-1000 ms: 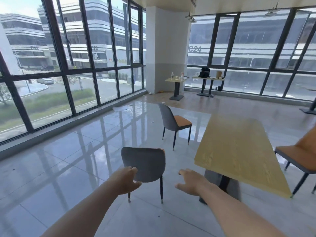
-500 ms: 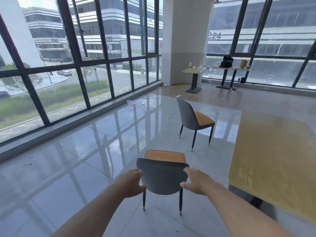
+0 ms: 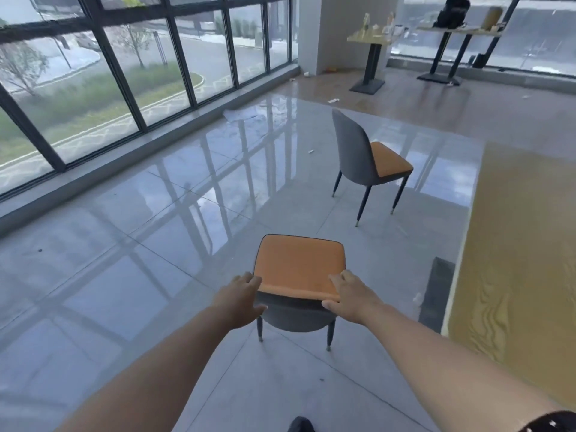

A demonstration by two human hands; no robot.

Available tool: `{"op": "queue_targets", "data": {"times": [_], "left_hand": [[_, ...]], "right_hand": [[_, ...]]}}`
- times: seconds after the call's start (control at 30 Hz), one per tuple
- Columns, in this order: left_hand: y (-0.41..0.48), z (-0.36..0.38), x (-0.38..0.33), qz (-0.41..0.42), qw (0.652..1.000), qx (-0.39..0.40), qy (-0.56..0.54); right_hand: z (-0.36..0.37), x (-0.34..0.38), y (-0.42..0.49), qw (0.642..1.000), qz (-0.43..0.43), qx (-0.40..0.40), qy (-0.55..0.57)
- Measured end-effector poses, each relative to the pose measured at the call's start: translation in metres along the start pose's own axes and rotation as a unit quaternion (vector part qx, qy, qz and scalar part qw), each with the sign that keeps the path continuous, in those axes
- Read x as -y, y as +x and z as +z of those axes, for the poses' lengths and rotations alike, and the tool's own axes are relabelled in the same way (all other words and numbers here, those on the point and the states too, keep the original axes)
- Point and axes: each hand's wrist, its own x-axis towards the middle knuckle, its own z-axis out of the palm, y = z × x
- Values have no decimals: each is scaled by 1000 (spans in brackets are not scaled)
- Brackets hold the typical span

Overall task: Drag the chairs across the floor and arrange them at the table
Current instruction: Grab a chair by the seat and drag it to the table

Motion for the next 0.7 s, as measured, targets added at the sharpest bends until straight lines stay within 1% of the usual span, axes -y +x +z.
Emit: {"op": "queue_targets", "data": {"times": [0.13,0.3,0.5,0.57,0.7], "left_hand": [[22,17,10,5,1000,6,2],[52,37,21,13,999,41,-19],[77,59,36,37,994,91,-53],[80,64,42,37,993,88,-72],[82,71,47,34,994,70,-72]], "right_hand": [[23,-6,19,1000,4,10,-13],[46,-9,39,999,11,14,-37],[49,-27,46,997,18,66,26],[54,-26,45,998,15,56,30],[67,-17,46,1000,9,5,-1]]}}
